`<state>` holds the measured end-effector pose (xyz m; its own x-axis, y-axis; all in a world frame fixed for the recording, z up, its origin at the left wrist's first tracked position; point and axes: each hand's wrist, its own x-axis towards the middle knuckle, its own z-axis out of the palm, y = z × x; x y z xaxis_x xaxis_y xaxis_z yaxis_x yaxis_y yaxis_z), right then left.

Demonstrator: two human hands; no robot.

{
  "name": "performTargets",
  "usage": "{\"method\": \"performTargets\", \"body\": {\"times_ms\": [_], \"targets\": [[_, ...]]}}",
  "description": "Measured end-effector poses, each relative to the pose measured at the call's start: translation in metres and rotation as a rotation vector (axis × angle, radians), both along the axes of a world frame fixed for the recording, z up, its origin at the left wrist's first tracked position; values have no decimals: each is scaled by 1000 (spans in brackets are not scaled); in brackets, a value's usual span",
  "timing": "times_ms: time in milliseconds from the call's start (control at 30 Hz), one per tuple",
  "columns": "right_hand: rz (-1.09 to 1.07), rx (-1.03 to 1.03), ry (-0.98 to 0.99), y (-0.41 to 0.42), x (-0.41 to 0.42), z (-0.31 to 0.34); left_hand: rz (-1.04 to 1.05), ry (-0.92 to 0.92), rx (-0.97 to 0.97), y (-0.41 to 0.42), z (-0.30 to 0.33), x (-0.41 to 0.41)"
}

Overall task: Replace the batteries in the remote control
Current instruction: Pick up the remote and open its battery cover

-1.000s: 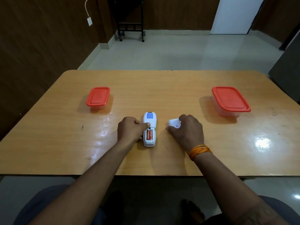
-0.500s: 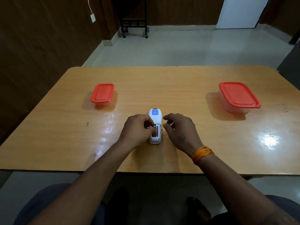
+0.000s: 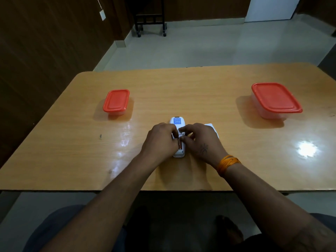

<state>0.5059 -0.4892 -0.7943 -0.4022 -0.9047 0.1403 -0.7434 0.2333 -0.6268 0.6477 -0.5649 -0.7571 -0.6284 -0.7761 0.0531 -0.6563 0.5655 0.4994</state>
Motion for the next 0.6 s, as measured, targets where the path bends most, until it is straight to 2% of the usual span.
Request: {"method": "performTargets", "body": {"times_ms": [267, 367, 600], "targets": [[-31, 24, -5, -2, 3, -1, 53, 40, 111, 1, 3, -3], [-36, 25, -4, -2, 2, 1, 81, 109, 169, -1, 6, -2], [-30, 37, 7, -1, 5, 4, 78, 196, 180, 9, 6, 1]]}}
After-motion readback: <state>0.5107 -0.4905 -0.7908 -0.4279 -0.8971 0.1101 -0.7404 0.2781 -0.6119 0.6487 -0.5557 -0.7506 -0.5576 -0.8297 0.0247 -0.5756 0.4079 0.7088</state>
